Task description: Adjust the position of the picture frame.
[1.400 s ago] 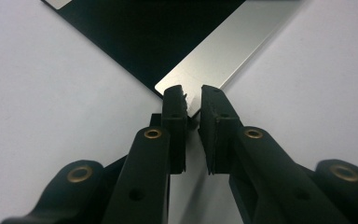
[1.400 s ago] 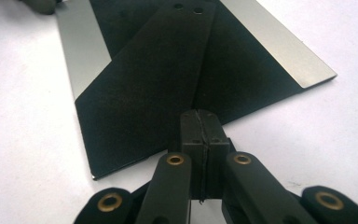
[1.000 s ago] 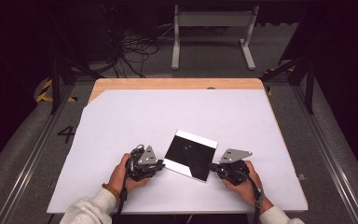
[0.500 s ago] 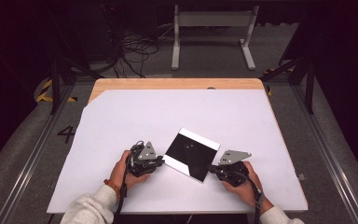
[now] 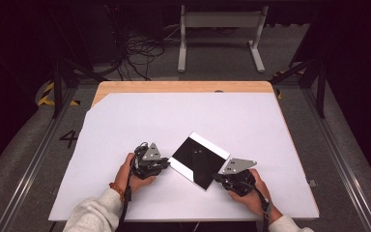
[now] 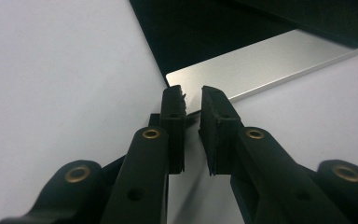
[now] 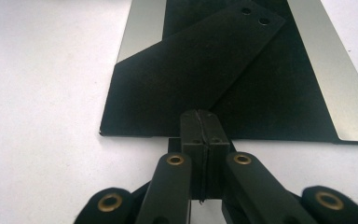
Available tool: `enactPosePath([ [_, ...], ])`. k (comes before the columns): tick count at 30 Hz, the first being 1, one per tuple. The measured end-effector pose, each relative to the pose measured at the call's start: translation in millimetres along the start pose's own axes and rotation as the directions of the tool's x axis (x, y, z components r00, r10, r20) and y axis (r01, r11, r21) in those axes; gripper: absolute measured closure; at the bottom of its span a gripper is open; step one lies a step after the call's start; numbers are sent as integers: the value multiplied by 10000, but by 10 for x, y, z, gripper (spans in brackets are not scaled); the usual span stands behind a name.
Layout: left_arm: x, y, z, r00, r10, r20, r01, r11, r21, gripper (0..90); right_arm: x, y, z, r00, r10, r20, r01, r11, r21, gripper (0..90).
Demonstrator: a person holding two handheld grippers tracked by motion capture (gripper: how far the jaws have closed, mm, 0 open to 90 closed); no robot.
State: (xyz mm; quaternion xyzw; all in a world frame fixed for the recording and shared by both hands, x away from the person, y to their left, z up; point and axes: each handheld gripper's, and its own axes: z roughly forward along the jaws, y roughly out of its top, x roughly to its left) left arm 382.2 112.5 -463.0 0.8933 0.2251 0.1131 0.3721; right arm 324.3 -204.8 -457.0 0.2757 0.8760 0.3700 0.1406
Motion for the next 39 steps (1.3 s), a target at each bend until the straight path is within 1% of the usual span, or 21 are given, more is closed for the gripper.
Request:
enactPosePath([
  [3,-3,5,0,10000,8,-76,-8,10000,35,799,2,1,0,10000,-4,-38,4,10000,3,900],
  [5,-21,14,-9,9998,26,-179,-25,10000,47,799,-15,3,-6,9998,-32,-189,31,10000,-12,900],
  [6,-32,18,-29,10000,2,-91,-3,10000,-51,799,-36,23,-42,9995,-138,-267,135,9998,-113,900],
  [8,-50,24,-66,9999,139,-44,-139,9999,-94,824,-102,93,-182,10000,-45,-11,44,9977,-683,900],
  [9,-59,24,-87,9999,162,24,-162,9998,-143,834,-133,108,-229,9999,38,121,-28,9961,-884,900],
  [11,-77,15,-129,9997,214,133,-212,9996,-195,859,-212,111,-310,9984,119,553,-56,9936,-1130,900],
  [12,-85,9,-137,9996,130,257,-123,9996,-266,877,-281,84,-329,9968,294,744,-203,9926,-1199,900],
  [16,-108,-7,-159,9992,174,371,-163,9994,-297,892,-449,24,-303,9909,586,1211,-459,9934,-1052,900],
  [18,-115,-16,-159,9986,139,510,-123,9994,-323,892,-526,15,-281,9885,835,1262,-698,9915,-1095,900],
  [20,-118,-23,-146,9985,167,514,-153,9995,-262,888,-604,20,-253,9852,1039,1362,-889,9897,-1124,900],
  [21,-118,-23,-146,9985,167,514,-153,9995,-262,884,-604,20,-253,9852,1039,1362,-889,9897,-1124,900],
  [22,-115,-22,-135,9986,153,514,-142,9997,-220,884,-633,19,-238,9841,1131,1371,-978,9887,-1140,900],
  [25,-125,-12,-94,9986,166,510,-162,9998,-74,877,-687,3,-187,9803,1207,1564,-1065,9897,-962,900],
  [27,-147,-2,-65,9981,245,558,-246,9997,7,876,-711,-9,-166,9779,1273,1660,-1142,9897,-862,900],
  [28,-154,3,-57,9982,309,517,-311,9995,19,876,-728,-13,-160,9765,1358,1675,-1223,9885,-885,900],
  [33,-163,16,-5,9979,322,569,-329,9994,114,875,-761,-8,-117,9749,1366,1757,-1250,9893,-756,900],
  [35,-155,21,5,9979,285,583,-289,9996,73,874,-780,-12,-82,9737,1448,1761,-1346,9885,-690,900],
  [39,-156,20,8,9980,293,566,-297,9995,60,874,-802,-4,-38,9734,1440,1783,-1352,9890,-606,900],
])
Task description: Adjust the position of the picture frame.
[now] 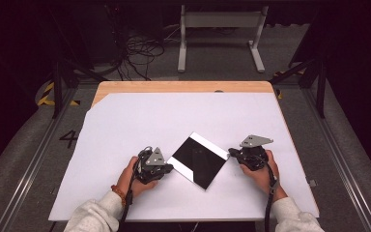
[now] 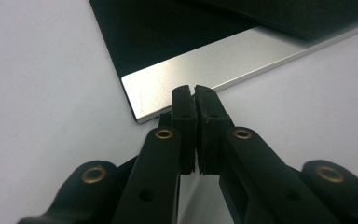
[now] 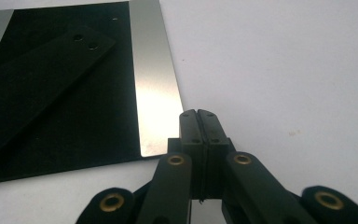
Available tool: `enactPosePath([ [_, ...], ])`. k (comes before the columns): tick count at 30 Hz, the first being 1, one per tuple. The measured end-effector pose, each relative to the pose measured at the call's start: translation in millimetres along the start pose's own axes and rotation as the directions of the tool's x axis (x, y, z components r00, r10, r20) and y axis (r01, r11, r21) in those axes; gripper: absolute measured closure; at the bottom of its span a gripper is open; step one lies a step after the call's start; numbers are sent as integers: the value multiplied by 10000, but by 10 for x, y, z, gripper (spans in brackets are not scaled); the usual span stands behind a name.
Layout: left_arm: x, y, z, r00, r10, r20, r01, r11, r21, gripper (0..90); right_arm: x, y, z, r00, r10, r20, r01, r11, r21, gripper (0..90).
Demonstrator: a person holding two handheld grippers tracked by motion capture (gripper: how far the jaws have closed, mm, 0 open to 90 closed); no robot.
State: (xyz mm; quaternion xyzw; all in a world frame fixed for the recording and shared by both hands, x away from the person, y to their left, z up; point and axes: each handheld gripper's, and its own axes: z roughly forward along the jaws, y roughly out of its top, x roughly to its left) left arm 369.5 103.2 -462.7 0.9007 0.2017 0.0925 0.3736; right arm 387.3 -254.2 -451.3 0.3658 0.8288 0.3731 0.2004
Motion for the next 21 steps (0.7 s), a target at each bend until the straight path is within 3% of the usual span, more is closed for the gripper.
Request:
enactPosePath([
  [8,8,5,14,9999,4,-151,-5,10000,-35,873,16,26,44,9999,-49,-87,49,10000,34,900],
  [21,15,15,30,9999,2,-148,-3,10000,-62,872,-30,7,59,9998,-4,216,-1,9998,208,900],
])
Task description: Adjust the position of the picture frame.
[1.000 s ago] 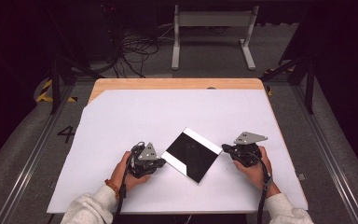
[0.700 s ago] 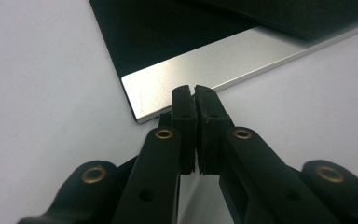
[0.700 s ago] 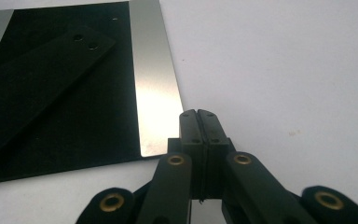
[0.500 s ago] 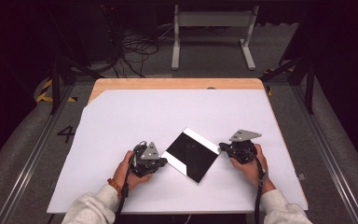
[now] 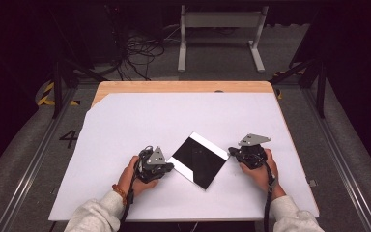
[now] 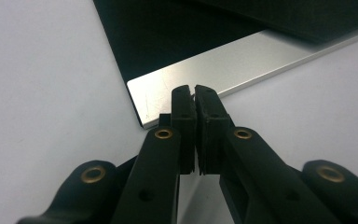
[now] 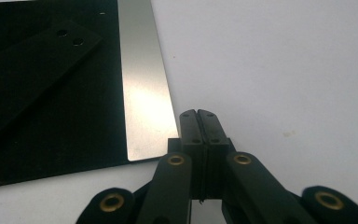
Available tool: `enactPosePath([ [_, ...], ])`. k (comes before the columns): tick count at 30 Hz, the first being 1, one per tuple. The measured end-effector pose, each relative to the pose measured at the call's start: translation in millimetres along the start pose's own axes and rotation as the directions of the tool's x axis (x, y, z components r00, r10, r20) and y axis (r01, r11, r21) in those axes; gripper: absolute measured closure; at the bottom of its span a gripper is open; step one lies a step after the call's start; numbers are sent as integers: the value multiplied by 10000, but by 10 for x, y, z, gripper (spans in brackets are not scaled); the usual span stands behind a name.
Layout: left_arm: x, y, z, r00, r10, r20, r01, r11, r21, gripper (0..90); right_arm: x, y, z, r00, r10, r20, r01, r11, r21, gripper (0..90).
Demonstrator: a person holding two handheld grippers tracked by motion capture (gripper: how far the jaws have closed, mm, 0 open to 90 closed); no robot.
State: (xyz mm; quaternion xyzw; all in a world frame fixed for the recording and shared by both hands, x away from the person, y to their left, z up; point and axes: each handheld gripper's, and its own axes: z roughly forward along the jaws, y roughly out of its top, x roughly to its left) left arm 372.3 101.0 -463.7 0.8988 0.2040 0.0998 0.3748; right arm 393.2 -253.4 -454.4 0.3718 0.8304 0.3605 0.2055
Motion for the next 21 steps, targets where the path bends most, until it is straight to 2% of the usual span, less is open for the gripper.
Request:
enactPosePath([
  [15,2,4,-2,10000,-2,-2,2,10000,40,872,-10,-25,6,10000,71,-52,-70,10000,48,900],
  [18,15,3,-7,10000,27,-91,-26,10000,33,870,-8,-25,8,10000,78,-48,-78,10000,44,900],
  [21,58,-13,-29,9996,-145,-255,147,9999,50,868,-8,-25,8,10000,64,-45,-64,10000,46,900],
])
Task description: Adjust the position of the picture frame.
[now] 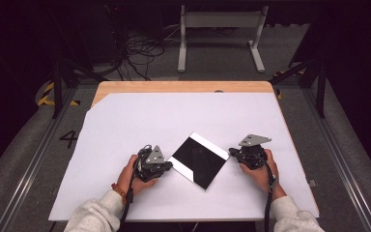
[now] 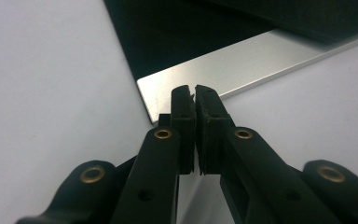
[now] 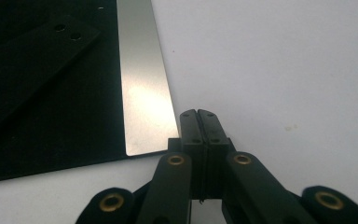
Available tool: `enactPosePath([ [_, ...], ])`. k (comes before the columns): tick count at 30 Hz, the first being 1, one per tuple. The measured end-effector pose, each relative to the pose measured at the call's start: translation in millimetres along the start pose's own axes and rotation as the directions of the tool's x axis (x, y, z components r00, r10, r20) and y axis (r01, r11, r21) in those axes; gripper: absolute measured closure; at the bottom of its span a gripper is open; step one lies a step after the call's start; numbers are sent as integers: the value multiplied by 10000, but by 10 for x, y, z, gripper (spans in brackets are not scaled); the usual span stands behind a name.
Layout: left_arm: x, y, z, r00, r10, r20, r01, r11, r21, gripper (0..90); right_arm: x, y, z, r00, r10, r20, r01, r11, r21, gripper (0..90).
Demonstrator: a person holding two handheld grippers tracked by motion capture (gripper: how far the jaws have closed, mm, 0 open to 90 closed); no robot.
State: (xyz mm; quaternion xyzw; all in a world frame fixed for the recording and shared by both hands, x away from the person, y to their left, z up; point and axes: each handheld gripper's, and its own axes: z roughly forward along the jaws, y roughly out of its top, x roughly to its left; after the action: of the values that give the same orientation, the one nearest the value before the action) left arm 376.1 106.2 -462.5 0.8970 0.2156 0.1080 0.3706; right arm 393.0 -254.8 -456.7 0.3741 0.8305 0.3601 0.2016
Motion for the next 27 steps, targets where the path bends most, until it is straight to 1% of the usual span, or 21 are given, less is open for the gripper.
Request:
enactPosePath([
  [2,47,-13,-17,9998,-166,-95,165,9998,-106,865,4,-1,0,10000,-14,41,14,10000,-2,900],
  [4,79,-20,-32,9995,-251,-171,249,9996,-114,853,8,-2,-3,10000,-25,36,25,10000,2,900],
  [7,142,-30,-48,9980,-441,-444,431,9988,-223,844,9,-4,-12,10000,-46,27,46,10000,38,900],
  [9,185,-25,-16,9970,-548,-542,542,9984,-139,839,17,-9,-25,10000,-51,11,51,10000,59,900],
  [10,185,-25,-16,9970,-548,-542,542,9984,-139,838,22,-14,-32,10000,-56,12,56,10000,76,900],
  [11,223,3,36,9968,-619,-512,611,9980,-153,836,31,-15,-38,10000,-44,9,44,9999,103,900],
  [14,240,46,79,9972,-534,-518,526,9985,-162,832,57,-33,-68,9999,-87,-125,89,9998,153,900],
  [18,251,51,93,9979,-533,-355,526,9984,-187,847,93,-58,-99,9996,-147,-239,151,9997,191,900],
  [20,250,52,94,9982,-521,-300,516,9985,-181,871,98,-59,-94,9997,-110,-233,114,9998,166,900],
  [21,246,51,96,9983,-554,-167,551,9983,-190,890,96,-55,-82,9996,-3,-269,6,9999,116,900],
  [22,246,51,96,9983,-554,-167,551,9983,-190,898,96,-55,-82,9996,-3,-269,6,9999,116,900],
  [24,253,45,88,9985,-538,50,539,9984,-186,900,109,-46,-64,9999,-23,-162,24,10000,62,900],
  [25,252,40,79,9981,-512,333,517,9985,-151,900,109,-45,-59,9999,-8,-124,9,10000,36,900],
  [27,241,38,72,9976,-479,490,485,9988,-113,900,104,-43,-49,10000,27,-67,-27,10000,-2,900],
])
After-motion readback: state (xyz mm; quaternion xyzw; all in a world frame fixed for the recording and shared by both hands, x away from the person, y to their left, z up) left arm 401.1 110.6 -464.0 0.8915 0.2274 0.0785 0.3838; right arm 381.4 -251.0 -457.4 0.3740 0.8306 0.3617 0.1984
